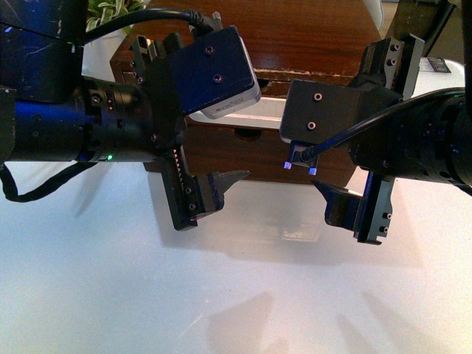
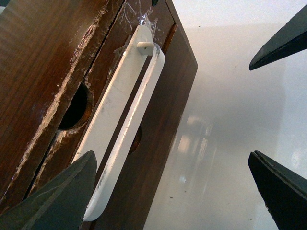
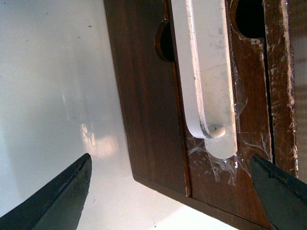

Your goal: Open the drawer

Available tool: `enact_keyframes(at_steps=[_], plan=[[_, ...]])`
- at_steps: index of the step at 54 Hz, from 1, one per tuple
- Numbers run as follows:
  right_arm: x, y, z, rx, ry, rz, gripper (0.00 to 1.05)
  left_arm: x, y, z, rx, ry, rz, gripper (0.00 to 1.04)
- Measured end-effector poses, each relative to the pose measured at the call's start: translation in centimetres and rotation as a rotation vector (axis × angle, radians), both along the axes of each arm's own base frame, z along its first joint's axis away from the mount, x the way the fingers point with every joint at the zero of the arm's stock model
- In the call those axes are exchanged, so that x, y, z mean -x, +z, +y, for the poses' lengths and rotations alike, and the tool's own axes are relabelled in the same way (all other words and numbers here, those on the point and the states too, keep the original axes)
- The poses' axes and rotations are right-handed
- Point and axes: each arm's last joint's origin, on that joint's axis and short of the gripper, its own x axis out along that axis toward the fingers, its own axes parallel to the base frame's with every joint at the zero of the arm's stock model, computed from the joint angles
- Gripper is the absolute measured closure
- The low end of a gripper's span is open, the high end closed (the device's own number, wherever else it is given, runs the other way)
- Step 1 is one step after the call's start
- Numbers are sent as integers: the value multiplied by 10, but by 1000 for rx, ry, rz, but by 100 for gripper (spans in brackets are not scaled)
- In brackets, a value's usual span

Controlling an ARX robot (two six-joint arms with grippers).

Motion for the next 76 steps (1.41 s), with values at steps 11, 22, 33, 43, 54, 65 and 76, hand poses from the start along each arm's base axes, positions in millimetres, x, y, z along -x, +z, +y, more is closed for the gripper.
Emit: enact_keyframes(at_steps=[11, 22, 33, 43, 54, 65, 76], plan=[[-7, 2, 6, 3, 26, -6, 9, -12, -2, -5, -9, -27, -7, 8], [-9, -2, 11, 12, 47, 5, 9, -17, -4, -7, -17, -38, -3, 8], [-13, -5, 13, 15, 49, 11, 9, -22, -8, -7, -26, -40, 11, 8], [-16, -7, 15, 18, 49, 18, 9, -27, -11, -8, -33, -47, 22, 8], [-18, -9, 15, 21, 49, 25, 9, -29, -13, -9, -44, -56, 28, 8], [-20, -11, 16, 23, 49, 31, 9, -32, -15, -10, -50, -62, 38, 8], [-22, -12, 17, 23, 42, 33, 9, -39, -17, -11, -54, -71, 42, 8]])
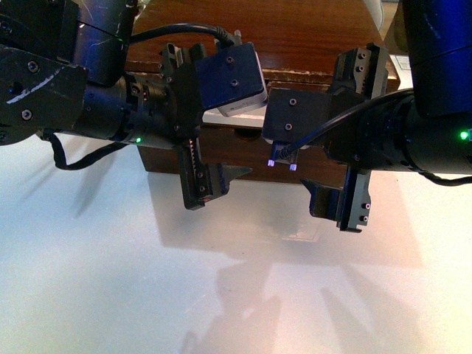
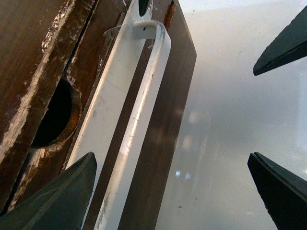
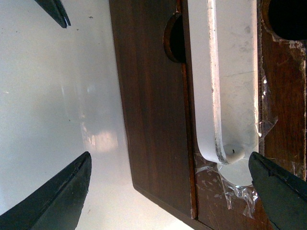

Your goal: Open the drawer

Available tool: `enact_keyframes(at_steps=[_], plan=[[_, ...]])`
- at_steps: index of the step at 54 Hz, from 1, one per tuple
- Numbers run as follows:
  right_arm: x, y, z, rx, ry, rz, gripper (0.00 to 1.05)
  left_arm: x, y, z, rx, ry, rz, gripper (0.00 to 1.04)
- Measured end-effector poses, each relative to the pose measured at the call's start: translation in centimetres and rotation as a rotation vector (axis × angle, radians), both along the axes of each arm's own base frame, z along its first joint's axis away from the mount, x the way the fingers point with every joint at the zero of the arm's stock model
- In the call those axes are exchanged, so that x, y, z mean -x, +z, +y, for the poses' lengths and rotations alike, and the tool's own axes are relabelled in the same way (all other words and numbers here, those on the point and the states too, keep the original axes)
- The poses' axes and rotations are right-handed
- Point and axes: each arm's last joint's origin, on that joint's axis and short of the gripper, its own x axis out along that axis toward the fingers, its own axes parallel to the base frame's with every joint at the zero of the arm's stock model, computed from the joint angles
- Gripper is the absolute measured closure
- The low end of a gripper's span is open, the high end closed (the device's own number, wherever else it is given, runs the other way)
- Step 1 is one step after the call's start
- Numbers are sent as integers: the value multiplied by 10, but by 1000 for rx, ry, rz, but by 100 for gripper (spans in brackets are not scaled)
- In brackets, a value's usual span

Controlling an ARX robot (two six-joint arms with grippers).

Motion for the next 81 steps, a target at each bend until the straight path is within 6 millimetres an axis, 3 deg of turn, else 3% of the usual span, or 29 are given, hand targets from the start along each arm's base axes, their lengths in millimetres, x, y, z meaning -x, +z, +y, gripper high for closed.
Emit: enact_keyframes(at_steps=[52, 81], plan=[[-10, -5, 4, 11, -7, 14, 9, -19, 0, 2, -97, -46, 43, 8], [-15, -14, 20, 30, 40, 34, 9, -22, -3, 11, -160, -58, 14, 8]])
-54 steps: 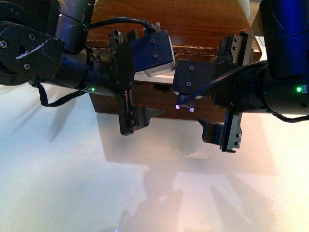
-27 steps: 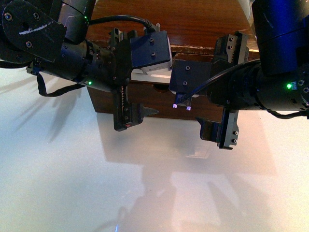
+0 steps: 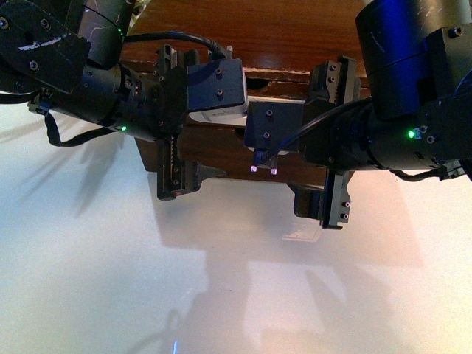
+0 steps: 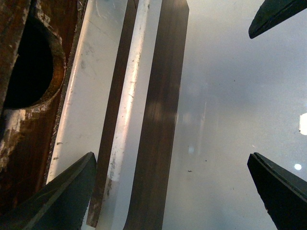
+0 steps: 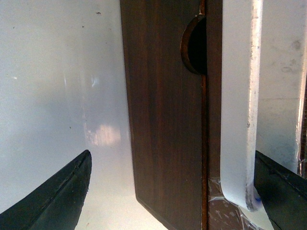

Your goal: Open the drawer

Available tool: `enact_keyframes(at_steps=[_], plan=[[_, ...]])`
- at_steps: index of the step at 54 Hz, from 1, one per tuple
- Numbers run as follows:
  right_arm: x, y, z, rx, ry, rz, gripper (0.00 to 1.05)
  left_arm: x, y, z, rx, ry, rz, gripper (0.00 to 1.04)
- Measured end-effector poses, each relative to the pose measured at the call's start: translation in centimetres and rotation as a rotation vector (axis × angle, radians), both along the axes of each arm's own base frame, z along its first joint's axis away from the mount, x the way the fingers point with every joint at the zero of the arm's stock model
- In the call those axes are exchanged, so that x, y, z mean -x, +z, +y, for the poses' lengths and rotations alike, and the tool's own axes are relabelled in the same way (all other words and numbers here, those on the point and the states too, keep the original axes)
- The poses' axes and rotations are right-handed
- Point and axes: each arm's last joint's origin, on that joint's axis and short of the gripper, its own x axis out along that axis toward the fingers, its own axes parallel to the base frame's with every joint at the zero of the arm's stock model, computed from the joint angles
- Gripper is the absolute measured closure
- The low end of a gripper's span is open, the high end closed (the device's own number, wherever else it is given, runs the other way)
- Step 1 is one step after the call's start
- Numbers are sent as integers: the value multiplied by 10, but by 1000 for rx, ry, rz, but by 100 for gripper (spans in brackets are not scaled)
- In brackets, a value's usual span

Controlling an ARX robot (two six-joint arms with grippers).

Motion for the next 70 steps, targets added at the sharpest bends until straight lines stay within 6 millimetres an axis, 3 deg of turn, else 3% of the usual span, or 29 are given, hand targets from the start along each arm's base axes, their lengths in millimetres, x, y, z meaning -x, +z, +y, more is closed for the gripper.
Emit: enact_keyframes(at_steps=[33, 70], plan=[[1, -3, 3, -29, 33, 31, 9, 1, -1, 1, -1, -18, 8, 8], [26, -11, 12, -31, 67, 55, 9, 23, -3, 7, -1, -49, 14, 8]])
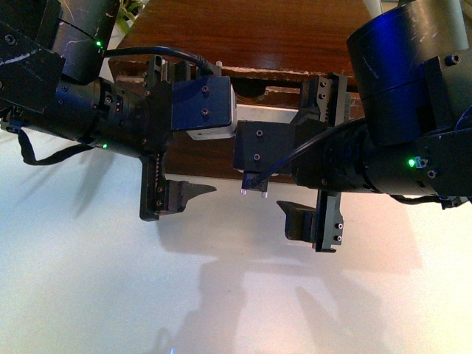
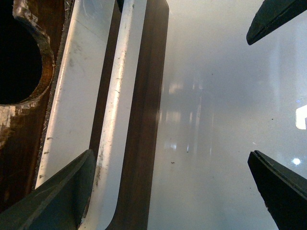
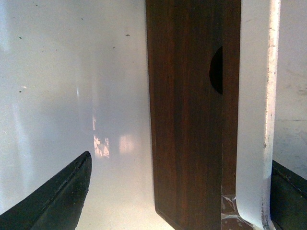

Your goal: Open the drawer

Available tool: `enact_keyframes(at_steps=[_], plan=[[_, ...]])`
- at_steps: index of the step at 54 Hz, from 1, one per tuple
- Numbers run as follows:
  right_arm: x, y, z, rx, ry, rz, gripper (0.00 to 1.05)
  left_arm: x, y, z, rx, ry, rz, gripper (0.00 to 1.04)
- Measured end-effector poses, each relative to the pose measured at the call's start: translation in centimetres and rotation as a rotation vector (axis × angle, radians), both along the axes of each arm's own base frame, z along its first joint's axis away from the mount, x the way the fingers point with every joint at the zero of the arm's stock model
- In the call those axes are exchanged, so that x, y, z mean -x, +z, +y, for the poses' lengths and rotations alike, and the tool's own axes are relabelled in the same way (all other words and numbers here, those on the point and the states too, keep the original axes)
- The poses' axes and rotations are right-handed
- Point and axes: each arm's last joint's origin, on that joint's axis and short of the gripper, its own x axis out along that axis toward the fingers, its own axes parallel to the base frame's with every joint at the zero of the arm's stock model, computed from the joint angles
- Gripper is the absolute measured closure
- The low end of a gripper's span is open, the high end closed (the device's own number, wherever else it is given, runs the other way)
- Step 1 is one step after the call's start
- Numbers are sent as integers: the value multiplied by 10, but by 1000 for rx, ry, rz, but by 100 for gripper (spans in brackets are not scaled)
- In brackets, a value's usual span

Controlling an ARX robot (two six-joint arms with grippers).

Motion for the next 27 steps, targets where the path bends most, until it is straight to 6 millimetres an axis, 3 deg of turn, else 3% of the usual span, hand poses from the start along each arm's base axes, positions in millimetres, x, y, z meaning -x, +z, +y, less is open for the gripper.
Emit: enact_keyframes(at_steps=[27], plan=[[21, -2, 6, -5, 11, 14, 9, 19, 1, 5, -3, -4, 11, 8]])
